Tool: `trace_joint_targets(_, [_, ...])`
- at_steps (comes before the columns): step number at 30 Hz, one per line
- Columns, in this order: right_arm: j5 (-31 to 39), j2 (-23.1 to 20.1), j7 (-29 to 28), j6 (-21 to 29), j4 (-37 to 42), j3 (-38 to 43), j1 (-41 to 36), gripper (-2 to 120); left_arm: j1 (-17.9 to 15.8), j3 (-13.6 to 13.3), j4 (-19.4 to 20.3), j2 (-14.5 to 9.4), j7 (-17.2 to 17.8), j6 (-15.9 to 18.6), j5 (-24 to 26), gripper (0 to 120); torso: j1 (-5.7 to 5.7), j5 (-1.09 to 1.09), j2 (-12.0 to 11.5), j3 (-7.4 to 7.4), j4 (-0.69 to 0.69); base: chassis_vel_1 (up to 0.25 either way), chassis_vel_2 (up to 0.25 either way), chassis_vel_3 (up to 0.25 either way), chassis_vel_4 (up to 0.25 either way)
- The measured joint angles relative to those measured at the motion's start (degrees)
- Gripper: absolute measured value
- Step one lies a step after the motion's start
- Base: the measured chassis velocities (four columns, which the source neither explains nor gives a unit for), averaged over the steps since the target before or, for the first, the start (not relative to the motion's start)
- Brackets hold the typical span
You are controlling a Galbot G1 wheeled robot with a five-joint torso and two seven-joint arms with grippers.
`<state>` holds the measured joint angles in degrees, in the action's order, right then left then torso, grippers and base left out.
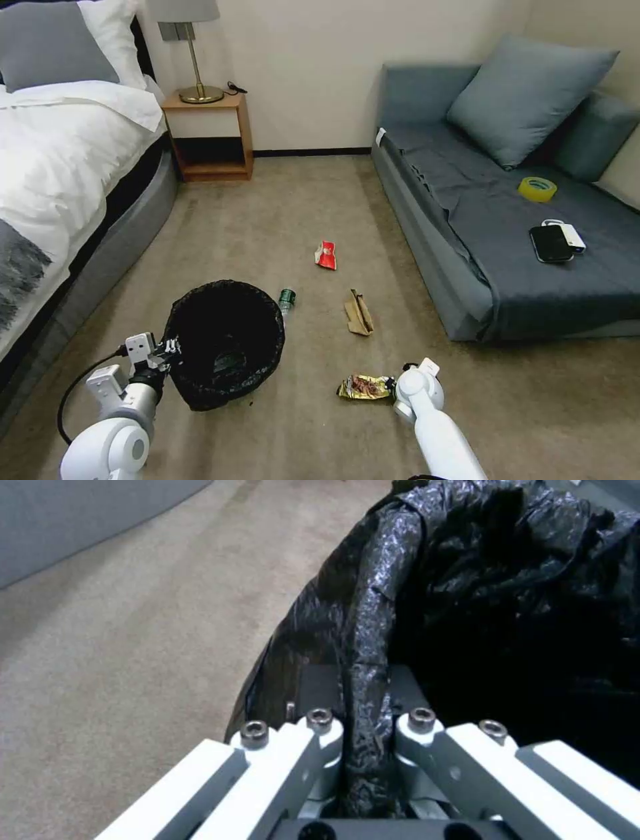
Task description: Pick up the trash bin, then pick up the garbage on the floor and place it into the trash bin.
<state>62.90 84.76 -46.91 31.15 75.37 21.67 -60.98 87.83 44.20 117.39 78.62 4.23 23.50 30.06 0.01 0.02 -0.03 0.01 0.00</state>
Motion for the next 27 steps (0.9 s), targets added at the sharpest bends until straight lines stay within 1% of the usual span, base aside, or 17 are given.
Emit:
trace_joint_targets(1, [0.0, -0.09, -0.01, 0.0, 0.3, -0.03, -0.08, 5, 0.03, 0.0, 0.03, 0.02, -0.01, -0.02, 0.0, 4, 0.0, -0.01, 0.0, 0.0, 0.0, 0.0, 0.0, 0.0, 0.0])
trace_joint_targets(2, [0.0, -0.09, -0.01, 0.0, 0.3, -0.03, -0.08, 5, 0.03, 0.0, 0.03, 0.02, -0.01, -0.02, 0.0, 4, 0.0, -0.01, 0.0, 0.0, 0.0, 0.0, 0.0, 0.0, 0.0])
trace_joint_targets(3, [0.01, -0.21, -0.06, 0.0, 0.64, -0.08, -0.18, 0, 0.05, 0.0, 0.1, 0.06, -0.01, -0.04, 0.0, 4, 0.0, -0.01, 0.0, 0.0, 0.0, 0.0, 0.0, 0.0, 0.0])
trace_joint_targets(12, [1.57, -2.0, -1.54, 0.0, 5.21, -0.52, -1.45, 0, 0.21, -0.03, 0.3, 0.35, -0.07, -0.15, -0.06, 4, 0.0, -0.02, 0.01, -0.01, 0.0, 0.0, 0.0, 0.0, 0.0])
trace_joint_targets(15, [3.11, -3.8, -3.0, 0.0, 10.34, -1.7, -2.53, 0, 0.09, -0.32, 0.27, 0.25, -0.08, -0.15, -0.09, 4, 0.0, -0.02, 0.02, -0.01, -0.01, 0.0, 0.0, 0.0, 0.0])
trace_joint_targets(16, [3.11, -3.8, -3.0, 0.0, 10.34, -1.7, -2.53, 0, 0.09, -0.32, 0.27, 0.25, -0.08, -0.15, -0.09, 4, 0.0, -0.02, 0.02, -0.01, -0.01, 0.0, 0.0, 0.0, 0.0])
trace_joint_targets(19, [3.31, -6.28, -3.33, -0.29, 18.33, -3.67, -3.16, 0, -0.25, -1.29, 0.01, 0.04, -0.07, 0.02, -0.06, 4, 0.0, -0.02, 0.02, -0.01, 0.0, 0.0, 0.0, 0.0, 0.0])
trace_joint_targets(20, [3.31, -6.28, -3.33, -0.29, 18.33, -3.67, -3.16, 0, -0.25, -1.29, 0.01, 0.04, -0.07, 0.02, -0.06, 4, 0.0, -0.02, 0.02, -0.01, 0.0, 0.0, 0.0, 0.0, 0.0])
trace_joint_targets(24, [5.88, -9.87, -3.22, -1.54, 29.9, -5.8, -2.02, 0, -1.07, -2.54, -0.56, -0.31, 0.18, 0.85, 0.0, 4, 0.0, -0.03, 0.02, -0.02, 0.0, 0.0, 0.0, 0.0, 0.0])
trace_joint_targets(25, [5.88, -9.87, -3.22, -1.54, 29.9, -5.8, -2.02, 0, -1.07, -2.54, -0.56, -0.31, 0.18, 0.85, 0.0, 4, 0.0, -0.03, 0.02, -0.02, 0.0, 0.0, 0.0, 0.0, 0.0])
trace_joint_targets(27, [7.93, -11.57, -3.09, -2.06, 34.22, -6.41, -0.83, 0, -1.42, -3.01, -0.82, -0.38, 0.33, 1.24, 0.03, 4, 0.0, -0.02, 0.02, -0.01, 0.0, 0.0, 0.0, 0.0, 0.0])
